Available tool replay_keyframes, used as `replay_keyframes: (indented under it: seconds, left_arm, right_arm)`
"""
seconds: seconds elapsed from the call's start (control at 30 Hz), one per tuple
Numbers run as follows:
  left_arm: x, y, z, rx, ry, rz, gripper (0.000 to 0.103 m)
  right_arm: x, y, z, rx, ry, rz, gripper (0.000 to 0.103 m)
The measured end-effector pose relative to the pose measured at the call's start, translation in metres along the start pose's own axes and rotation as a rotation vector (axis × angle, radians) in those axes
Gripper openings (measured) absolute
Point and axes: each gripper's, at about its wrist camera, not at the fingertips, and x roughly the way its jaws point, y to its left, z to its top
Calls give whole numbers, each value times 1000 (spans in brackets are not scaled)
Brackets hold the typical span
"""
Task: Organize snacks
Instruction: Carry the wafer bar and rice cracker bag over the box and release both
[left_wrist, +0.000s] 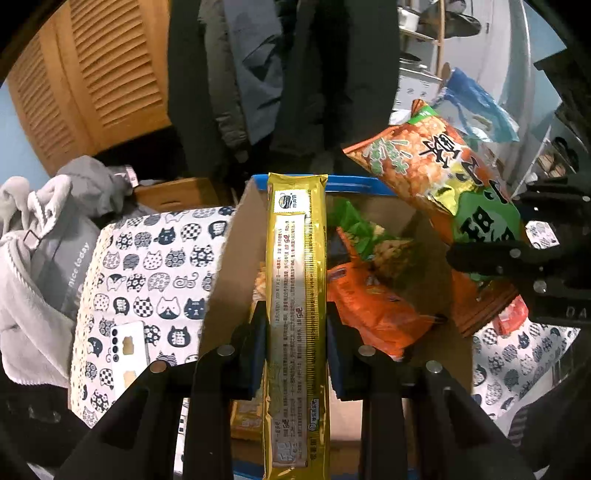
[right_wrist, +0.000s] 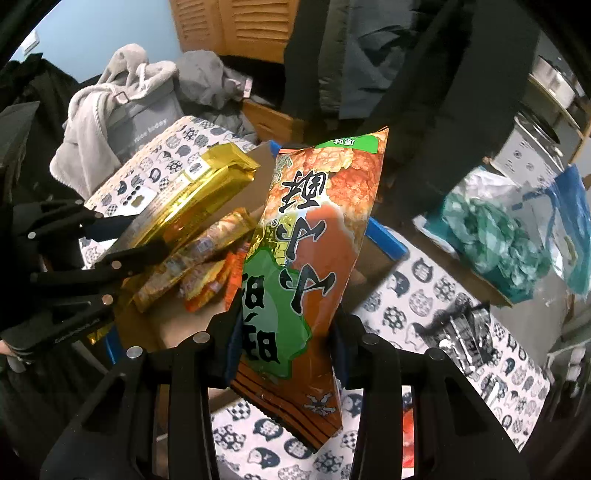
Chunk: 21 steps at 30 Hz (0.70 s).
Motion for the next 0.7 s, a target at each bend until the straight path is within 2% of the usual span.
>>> replay_keyframes:
  seconds: [0.2,0.23,0.3,0.37,0.4,0.7]
  left_arm:
    - [8,13,0,-49,22,-24,29]
    - [8,15,1,-64,26,-37,30]
    - [6,16,2,-73,14,-37,38]
    - [3,16,4,-71,-7,-19,56]
    - [1,15,5,-69,-20,-12,58]
    - [-8,1,10,-19,-34,-5,59]
  right_arm:
    - [12,3,6,7,28,5,39]
    - [12,2,6,11,25,3,43]
    - [11,0,7,14,16,-13,49]
    - [9,-1,6,14,8,-19,56]
    - [7,-2,6,17,5,-19,56]
    - [-4,-14,-3,32,-4,-37,64]
